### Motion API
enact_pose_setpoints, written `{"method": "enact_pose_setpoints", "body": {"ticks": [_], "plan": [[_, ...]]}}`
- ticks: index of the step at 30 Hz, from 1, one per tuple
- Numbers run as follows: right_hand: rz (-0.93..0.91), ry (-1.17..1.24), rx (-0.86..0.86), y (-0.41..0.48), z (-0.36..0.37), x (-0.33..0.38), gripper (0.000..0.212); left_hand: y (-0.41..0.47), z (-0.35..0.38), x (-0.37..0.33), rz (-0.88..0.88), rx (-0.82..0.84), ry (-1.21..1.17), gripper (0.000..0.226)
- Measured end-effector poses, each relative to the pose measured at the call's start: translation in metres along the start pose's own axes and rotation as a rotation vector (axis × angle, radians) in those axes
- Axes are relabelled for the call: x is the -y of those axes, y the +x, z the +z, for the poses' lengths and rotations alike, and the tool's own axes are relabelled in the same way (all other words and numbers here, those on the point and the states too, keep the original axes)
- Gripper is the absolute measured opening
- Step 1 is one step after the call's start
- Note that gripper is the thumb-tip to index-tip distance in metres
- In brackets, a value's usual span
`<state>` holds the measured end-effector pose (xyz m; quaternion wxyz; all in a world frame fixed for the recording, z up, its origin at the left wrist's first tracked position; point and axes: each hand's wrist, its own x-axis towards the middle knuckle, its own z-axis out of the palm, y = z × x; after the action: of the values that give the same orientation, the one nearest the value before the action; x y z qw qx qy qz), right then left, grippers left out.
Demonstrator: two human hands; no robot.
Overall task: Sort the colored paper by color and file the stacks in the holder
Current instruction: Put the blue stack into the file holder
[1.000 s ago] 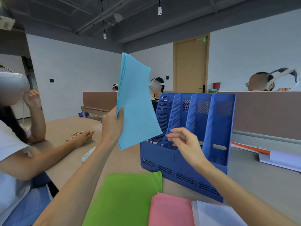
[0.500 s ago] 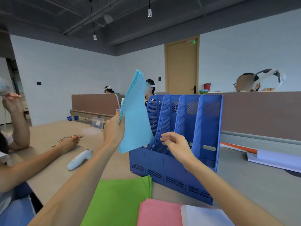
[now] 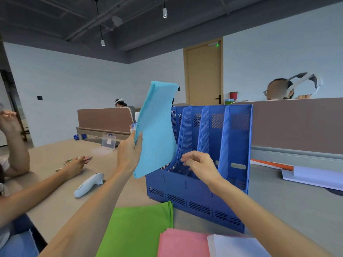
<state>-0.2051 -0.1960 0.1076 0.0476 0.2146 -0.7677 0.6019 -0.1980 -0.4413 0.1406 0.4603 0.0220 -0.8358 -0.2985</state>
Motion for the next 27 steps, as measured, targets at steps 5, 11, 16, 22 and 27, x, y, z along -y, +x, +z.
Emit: {"method": "enact_pose_setpoints", "body": {"ticks": [5, 11, 16, 22, 27], "plan": [[-0.017, 0.028, -0.032, -0.001, 0.001, 0.0, 0.035, 0.005, 0.009, 0.001, -0.019, 0.012, -0.014, 0.039], [-0.001, 0.057, -0.05, 0.0, 0.001, 0.001, 0.034, 0.024, 0.027, -0.015, -0.039, -0.011, 0.082, 0.039], [0.005, 0.054, -0.042, 0.0, 0.0, -0.001, 0.035, 0.027, 0.052, -0.032, -0.067, -0.004, 0.078, 0.03], [0.009, 0.08, -0.055, 0.001, -0.003, -0.002, 0.034, 0.009, 0.087, -0.017, -0.111, 0.169, 0.007, 0.032], [0.002, 0.087, -0.05, 0.001, -0.001, -0.003, 0.034, 0.001, 0.097, -0.011, -0.285, 0.396, -0.03, 0.035]]}}
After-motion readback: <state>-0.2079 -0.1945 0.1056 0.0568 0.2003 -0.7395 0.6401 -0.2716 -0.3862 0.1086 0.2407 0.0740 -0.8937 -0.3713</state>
